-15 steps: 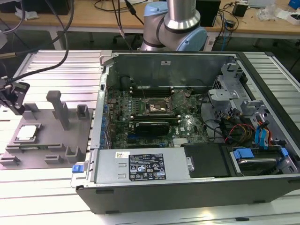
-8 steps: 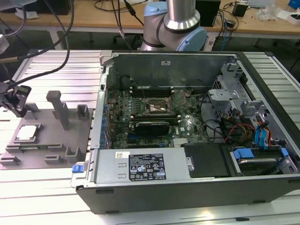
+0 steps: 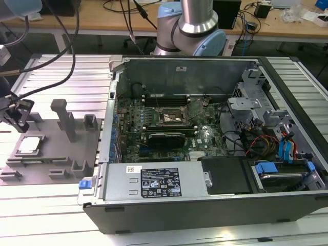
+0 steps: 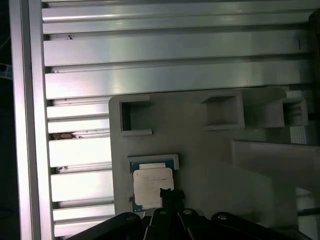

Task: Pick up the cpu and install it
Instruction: 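Pick up the cpu and move it towards the insertion slot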

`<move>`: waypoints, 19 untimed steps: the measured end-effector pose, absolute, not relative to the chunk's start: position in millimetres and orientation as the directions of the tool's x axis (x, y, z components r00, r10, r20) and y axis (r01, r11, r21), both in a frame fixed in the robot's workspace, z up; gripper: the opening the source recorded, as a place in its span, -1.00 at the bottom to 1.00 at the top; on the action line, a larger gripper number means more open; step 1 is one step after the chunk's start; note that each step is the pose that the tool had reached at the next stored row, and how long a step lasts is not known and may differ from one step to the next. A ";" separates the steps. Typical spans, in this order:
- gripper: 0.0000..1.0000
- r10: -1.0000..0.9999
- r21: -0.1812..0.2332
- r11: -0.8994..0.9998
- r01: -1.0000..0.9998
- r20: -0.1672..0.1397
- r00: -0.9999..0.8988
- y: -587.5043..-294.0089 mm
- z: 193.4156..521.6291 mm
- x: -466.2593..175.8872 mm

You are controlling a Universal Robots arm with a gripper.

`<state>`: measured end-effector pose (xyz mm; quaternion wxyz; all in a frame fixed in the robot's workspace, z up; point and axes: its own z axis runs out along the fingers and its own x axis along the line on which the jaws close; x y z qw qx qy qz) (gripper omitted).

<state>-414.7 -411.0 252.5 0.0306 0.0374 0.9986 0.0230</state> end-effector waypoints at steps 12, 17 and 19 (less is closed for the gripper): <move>-0.79 0.076 0.048 0.996 0.073 -0.055 -0.996 -411.1 232.9 -423.3; -0.79 0.076 0.048 0.996 0.073 -0.055 -0.996 -411.1 226.6 -423.9; -0.79 0.076 0.048 0.996 0.074 -0.055 -0.996 -411.1 223.6 -424.0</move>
